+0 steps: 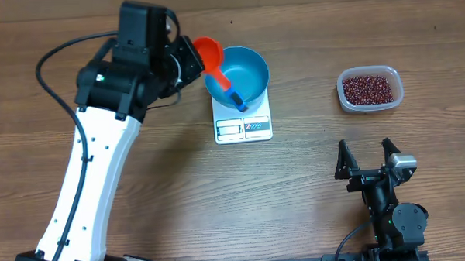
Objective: Scoop item into bowl and weigh 150g on scale
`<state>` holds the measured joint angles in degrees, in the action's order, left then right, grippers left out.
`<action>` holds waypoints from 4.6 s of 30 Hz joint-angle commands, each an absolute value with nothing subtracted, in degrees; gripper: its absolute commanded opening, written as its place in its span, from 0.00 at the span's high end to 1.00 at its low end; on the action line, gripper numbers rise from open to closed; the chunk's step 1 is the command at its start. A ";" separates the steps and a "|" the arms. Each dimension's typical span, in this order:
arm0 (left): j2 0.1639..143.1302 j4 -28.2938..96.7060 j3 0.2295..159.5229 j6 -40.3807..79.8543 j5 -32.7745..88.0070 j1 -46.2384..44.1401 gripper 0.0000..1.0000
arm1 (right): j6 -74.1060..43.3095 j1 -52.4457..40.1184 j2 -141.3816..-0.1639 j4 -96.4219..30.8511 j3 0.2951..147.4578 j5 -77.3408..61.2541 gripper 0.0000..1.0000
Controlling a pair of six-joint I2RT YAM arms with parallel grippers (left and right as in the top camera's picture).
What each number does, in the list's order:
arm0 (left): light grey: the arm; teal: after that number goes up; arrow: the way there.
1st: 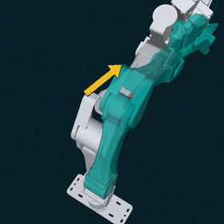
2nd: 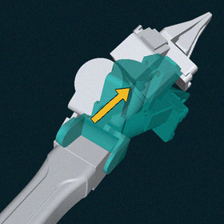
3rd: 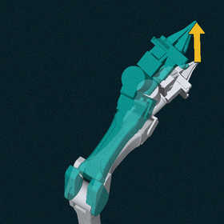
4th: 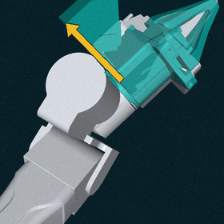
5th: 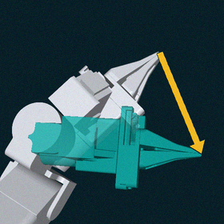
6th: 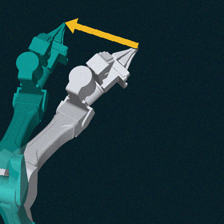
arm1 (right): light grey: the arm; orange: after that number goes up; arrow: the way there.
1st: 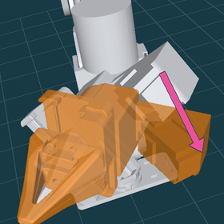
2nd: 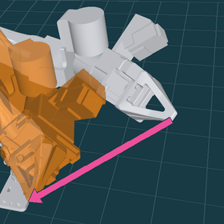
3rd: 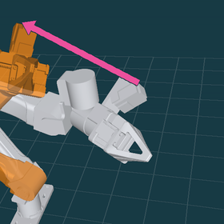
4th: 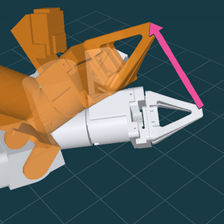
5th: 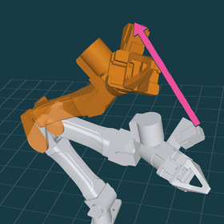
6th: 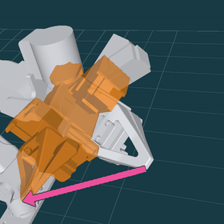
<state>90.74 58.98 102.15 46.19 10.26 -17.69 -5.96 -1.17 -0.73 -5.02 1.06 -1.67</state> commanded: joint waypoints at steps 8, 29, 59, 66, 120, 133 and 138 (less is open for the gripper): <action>95.02 56.84 102.43 52.18 10.55 -22.52 0.96 | -24.05 -1.39 -0.60 -4.47 0.45 -3.79 0.00; 96.03 53.08 102.43 54.83 12.53 -22.55 0.96 | -46.98 -1.54 -12.38 -0.49 15.29 -37.43 0.00; 96.03 54.11 102.43 70.50 13.39 -25.17 0.96 | -67.48 -3.03 -74.96 36.62 43.48 -61.63 0.30; 96.03 54.15 102.43 71.92 13.13 -25.17 0.96 | -65.67 -4.27 -74.67 35.92 43.53 -58.67 0.34; 96.03 53.74 102.43 76.47 19.44 -25.15 0.96 | -37.43 -15.05 -68.27 -8.99 60.49 -38.57 0.71; 96.03 53.74 102.43 76.49 20.01 -25.17 0.95 | -37.45 -15.05 -68.27 -10.48 60.45 -37.08 0.94; 96.03 53.74 102.43 76.47 19.97 -25.15 0.76 | -37.67 -15.05 -68.27 -11.25 60.45 -36.03 0.96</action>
<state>95.81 53.98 102.15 76.20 19.27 -24.77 -37.52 -14.72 -68.20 -11.03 59.99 -37.41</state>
